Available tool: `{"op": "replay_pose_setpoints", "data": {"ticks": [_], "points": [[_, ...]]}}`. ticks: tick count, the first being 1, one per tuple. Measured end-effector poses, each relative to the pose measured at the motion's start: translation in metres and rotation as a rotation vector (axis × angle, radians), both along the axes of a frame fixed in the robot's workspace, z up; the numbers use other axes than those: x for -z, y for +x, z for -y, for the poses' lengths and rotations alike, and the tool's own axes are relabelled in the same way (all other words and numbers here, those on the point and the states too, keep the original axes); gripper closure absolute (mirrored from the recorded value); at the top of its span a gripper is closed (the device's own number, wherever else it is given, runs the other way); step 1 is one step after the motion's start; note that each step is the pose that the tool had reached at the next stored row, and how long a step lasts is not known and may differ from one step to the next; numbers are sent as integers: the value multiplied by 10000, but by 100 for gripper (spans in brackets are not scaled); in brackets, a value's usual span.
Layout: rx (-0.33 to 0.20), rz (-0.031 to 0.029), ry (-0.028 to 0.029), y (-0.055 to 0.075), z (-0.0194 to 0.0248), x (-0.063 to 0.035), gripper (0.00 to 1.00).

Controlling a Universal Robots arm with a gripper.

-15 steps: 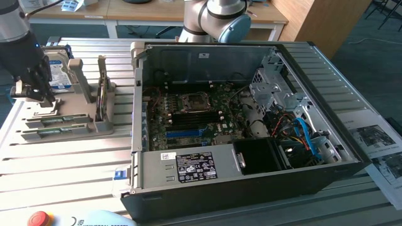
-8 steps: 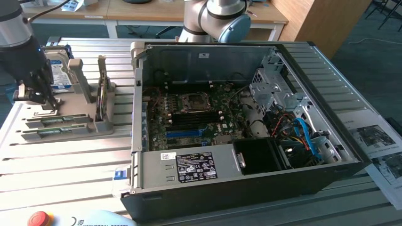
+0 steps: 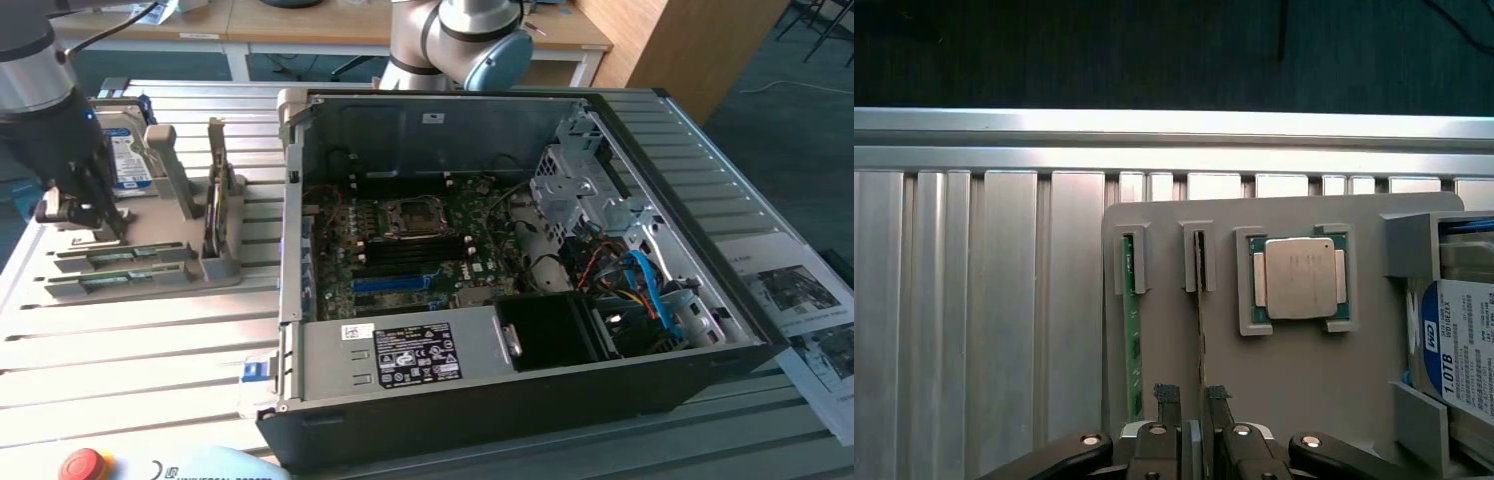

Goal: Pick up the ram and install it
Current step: 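Pick up the ram and move it above insertion slot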

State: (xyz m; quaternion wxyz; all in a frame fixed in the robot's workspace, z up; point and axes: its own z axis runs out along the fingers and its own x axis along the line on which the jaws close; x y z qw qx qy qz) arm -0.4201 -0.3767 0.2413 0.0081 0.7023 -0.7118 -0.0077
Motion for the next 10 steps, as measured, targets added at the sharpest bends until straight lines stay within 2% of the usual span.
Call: {"op": "replay_pose_setpoints", "data": {"ticks": [5,10], "points": [[0,1,0,0,0,62,76],[0,-2,0,0,0,68,76]]}}
